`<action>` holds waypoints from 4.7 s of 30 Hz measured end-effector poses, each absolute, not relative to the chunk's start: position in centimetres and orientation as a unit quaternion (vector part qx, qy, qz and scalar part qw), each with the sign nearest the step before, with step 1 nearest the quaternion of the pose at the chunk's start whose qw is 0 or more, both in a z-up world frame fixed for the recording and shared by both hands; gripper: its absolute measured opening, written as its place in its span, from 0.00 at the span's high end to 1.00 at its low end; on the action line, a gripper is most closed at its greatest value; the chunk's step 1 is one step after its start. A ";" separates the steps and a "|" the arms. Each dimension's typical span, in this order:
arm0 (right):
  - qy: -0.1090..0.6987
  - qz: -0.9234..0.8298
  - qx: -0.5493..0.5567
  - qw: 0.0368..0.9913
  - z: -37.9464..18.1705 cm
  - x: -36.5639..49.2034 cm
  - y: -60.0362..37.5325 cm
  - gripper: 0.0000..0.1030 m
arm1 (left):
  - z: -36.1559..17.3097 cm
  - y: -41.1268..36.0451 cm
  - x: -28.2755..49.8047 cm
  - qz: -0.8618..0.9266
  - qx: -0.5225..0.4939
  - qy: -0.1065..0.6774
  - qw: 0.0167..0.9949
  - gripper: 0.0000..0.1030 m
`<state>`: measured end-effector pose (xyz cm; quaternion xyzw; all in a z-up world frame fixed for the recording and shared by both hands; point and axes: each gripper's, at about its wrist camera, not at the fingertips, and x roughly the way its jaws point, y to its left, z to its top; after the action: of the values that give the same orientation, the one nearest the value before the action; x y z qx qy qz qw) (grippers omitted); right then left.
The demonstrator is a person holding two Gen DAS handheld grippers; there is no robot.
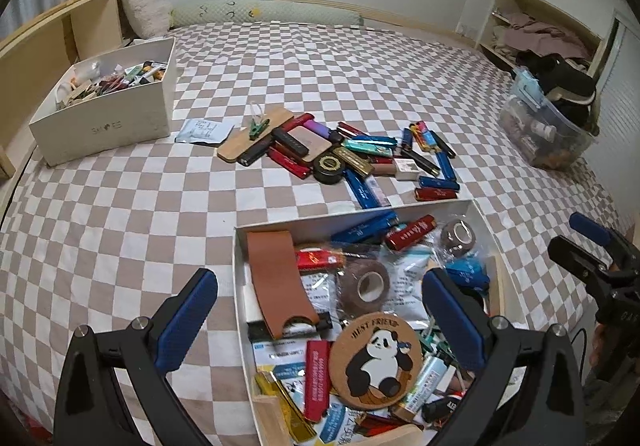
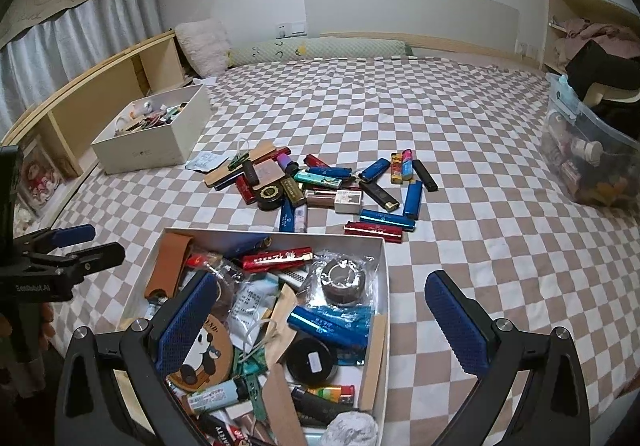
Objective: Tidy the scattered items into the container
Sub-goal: 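Move both open tools back toward the remaining items on the bed, then close the right tool on the dark blue printed lighter, then close the left tool on the black gold-printed bar while the right tool lifts its lighter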
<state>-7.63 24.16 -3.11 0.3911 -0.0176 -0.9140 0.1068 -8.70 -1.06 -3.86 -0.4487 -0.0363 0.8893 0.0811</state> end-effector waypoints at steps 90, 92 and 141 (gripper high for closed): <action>-0.062 -0.779 0.621 0.063 -18.1 -30.6 29.0 0.20 | -13.8 -2.1 -34.0 0.840 -0.477 0.190 0.176 0.00; -0.069 -0.780 0.618 0.069 -18.1 -30.4 29.2 0.20 | -14.1 -2.0 -34.6 0.833 -0.482 0.193 0.189 0.00; -0.170 -0.769 0.604 0.125 -16.9 -28.6 30.1 0.20 | -15.5 0.3 -35.4 0.816 -0.482 0.122 0.294 0.24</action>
<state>-28.58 30.06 -16.92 0.6035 -0.1695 -0.7691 0.1246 -35.37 0.27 -15.46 -0.4817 0.1220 0.8165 0.2941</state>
